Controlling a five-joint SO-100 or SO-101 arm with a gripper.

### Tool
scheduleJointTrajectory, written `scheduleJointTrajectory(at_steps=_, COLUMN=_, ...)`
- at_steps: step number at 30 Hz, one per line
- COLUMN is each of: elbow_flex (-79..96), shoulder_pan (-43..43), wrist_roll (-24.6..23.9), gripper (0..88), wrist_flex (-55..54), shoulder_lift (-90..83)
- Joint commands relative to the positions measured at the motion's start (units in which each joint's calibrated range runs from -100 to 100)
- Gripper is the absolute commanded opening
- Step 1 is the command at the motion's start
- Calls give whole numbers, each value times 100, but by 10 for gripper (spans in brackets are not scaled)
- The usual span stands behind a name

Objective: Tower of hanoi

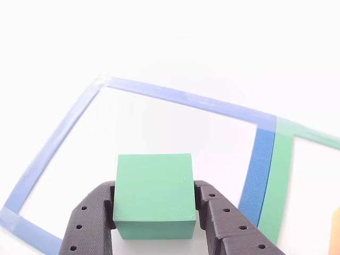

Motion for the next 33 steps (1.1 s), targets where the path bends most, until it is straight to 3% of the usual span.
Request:
scheduleJointTrajectory(at_steps=1, elbow_flex=6, shoulder_pan=-92, wrist_roll=59, gripper=82, wrist_flex=-152, shoulder_lift=-74)
scheduleJointTrajectory(at_steps=9, elbow_flex=42, shoulder_pan=-169, wrist_roll=59, gripper=82, wrist_flex=50, shoulder_lift=-405)
scheduleJointTrajectory(at_steps=17, elbow_flex=415, shoulder_pan=-208, wrist_roll=59, gripper=79, wrist_flex=1686, shoulder_lift=-2165)
scheduleJointTrajectory(at_steps=28, elbow_flex=351, shoulder_pan=80, wrist_roll=59, gripper=77, wrist_flex=6285, shoulder_lift=-5823)
scheduleJointTrajectory(at_steps=33, elbow_flex=-612, shoulder_pan=291, wrist_roll=59, gripper=77, wrist_flex=8722, shoulder_lift=-6816)
